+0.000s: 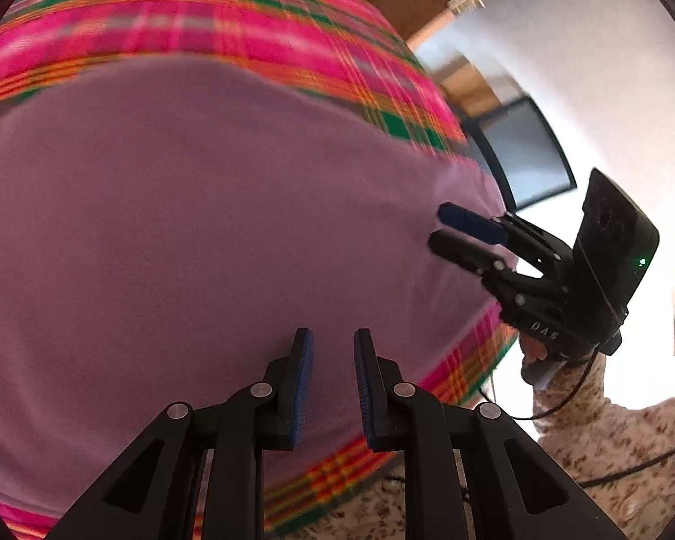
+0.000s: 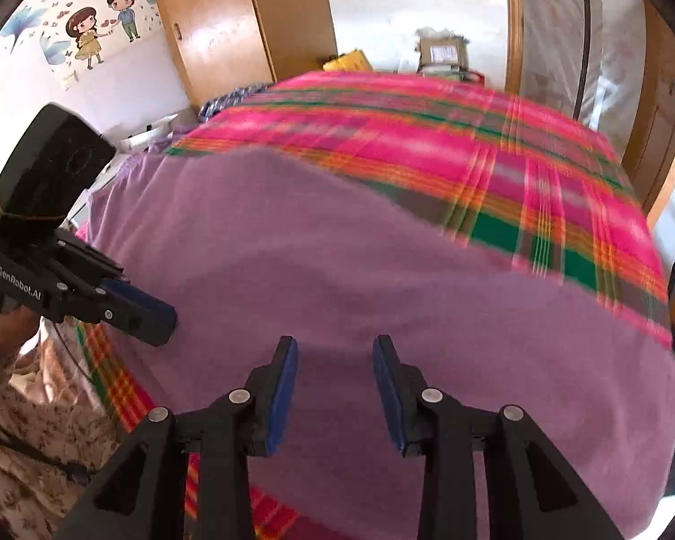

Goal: Fold clothes
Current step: 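Move the right gripper back toward the left gripper over the fleece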

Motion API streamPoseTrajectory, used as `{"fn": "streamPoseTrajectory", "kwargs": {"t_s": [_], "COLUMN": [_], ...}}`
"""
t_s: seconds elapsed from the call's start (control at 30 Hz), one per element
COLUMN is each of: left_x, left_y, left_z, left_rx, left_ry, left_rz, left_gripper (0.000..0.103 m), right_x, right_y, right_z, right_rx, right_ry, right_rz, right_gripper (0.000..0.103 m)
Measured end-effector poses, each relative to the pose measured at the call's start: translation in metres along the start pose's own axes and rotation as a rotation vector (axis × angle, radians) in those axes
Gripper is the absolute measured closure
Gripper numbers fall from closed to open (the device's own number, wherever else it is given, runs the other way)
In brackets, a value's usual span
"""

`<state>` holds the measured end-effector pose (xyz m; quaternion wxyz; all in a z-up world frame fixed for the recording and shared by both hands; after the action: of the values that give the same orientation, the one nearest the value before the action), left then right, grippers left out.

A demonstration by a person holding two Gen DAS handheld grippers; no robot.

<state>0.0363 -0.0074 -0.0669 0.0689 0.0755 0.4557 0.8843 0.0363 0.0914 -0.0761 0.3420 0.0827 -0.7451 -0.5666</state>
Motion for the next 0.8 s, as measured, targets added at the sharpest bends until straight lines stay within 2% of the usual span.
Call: {"fn": "streamPoseTrajectory", "kwargs": {"t_s": [0.13, 0.33, 0.43, 0.5, 0.67, 0.8], "left_x": [0.013, 0.029, 0.036, 0.040, 0.038, 0.036], "left_y": [0.025, 0.045, 0.049, 0.049, 0.051, 0.052], "left_z": [-0.035, -0.073, -0.086, -0.089, -0.095, -0.096], "left_rx": [-0.001, 0.042, 0.083, 0.079, 0.045, 0.007], "left_ry": [0.081, 0.162, 0.185, 0.194, 0.190, 0.185], "left_rz": [0.068, 0.119, 0.137, 0.142, 0.140, 0.138], "left_gripper": [0.084, 0.084, 0.084, 0.084, 0.084, 0.084], "right_x": [0.041, 0.099, 0.113, 0.120, 0.131, 0.126], "right_y": [0.000, -0.037, -0.054, -0.064, -0.080, -0.086], "right_z": [0.012, 0.007, -0.001, -0.004, -0.006, -0.007], "right_rx": [0.045, 0.209, 0.251, 0.282, 0.397, 0.496], "right_ry": [-0.040, -0.070, -0.047, -0.040, -0.066, -0.083], "right_rz": [0.054, 0.010, -0.034, -0.062, -0.125, -0.187], "right_gripper": [0.067, 0.067, 0.067, 0.067, 0.067, 0.067]}}
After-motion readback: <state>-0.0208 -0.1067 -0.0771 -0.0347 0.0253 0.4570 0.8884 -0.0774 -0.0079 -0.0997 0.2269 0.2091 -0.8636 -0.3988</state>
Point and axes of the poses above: each gripper's, at about its wrist camera, not at the fingertips, and y roughly against the way its jaws point, z to its right, x to its top, the point moved 10 cm from there along -y, roughly the way its jaws point, and after that the axes turned 14 degrees about -z, right-handed, at the moved point
